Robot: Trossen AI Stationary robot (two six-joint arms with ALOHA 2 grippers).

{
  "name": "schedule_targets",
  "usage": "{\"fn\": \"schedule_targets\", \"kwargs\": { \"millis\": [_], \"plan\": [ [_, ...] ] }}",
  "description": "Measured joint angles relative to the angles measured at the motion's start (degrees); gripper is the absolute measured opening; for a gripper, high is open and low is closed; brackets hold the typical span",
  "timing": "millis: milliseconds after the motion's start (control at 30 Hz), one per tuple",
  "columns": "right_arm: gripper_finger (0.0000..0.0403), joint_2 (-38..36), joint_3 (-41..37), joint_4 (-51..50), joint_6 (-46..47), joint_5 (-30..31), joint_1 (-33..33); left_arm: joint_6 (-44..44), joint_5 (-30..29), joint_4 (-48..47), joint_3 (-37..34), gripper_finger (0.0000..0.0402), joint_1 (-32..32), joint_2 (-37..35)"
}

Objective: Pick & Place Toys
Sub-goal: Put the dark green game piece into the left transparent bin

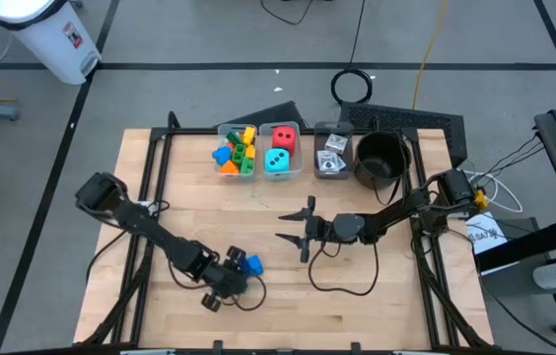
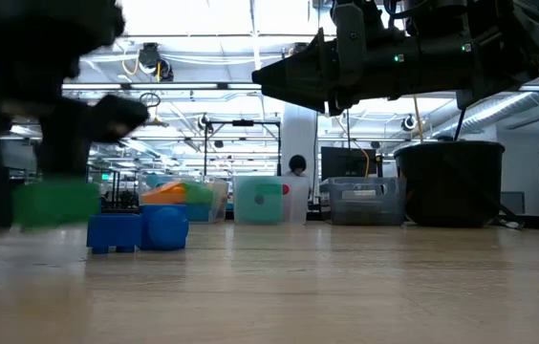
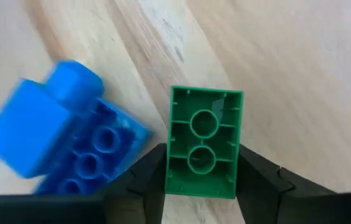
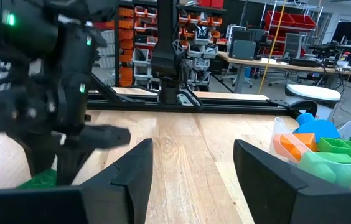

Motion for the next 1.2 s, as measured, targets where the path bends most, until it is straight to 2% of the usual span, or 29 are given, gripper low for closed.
{"fn": "schedule_targets", "kwargs": {
  "millis": [300, 467, 600, 733, 867, 1033, 1200],
  "plan": [
    [0.0194, 0.00, 0.00, 0.02, 0.00, 0.00, 0.00, -4.80, -1.88, -0.61, 0.33, 0.0147, 2.61, -13.24],
    [0.0194, 0.00, 0.00, 0.03, 0.00, 0.00, 0.00, -8.01, -7.72, -2.02, 0.33, 0.0147, 6.07, -24.00],
    [0.0194, 0.00, 0.00, 0.04, 0.00, 0.00, 0.00, -7.06, -15.23, -2.64, 0.37, 0.0147, 10.40, -32.50],
    [0.0194, 0.00, 0.00, 0.04, 0.00, 0.00, 0.00, -5.20, -19.86, -3.88, 0.39, 0.0147, 17.54, -38.41],
    [0.0194, 0.00, 0.00, 0.04, 0.00, 0.00, 0.00, -2.74, -20.19, -3.87, 0.39, 0.0147, 27.23, -41.40],
    [0.0194, 0.00, 0.00, 0.03, 0.00, 0.01, 0.00, -2.27, -18.80, -5.39, 0.39, 0.0147, 40.47, -40.83],
    [0.0194, 0.00, 0.00, 0.01, 0.01, 0.00, 0.00, -2.02, -14.27, -5.03, -0.58, 0.0147, 52.01, -37.21]
  ]
}}
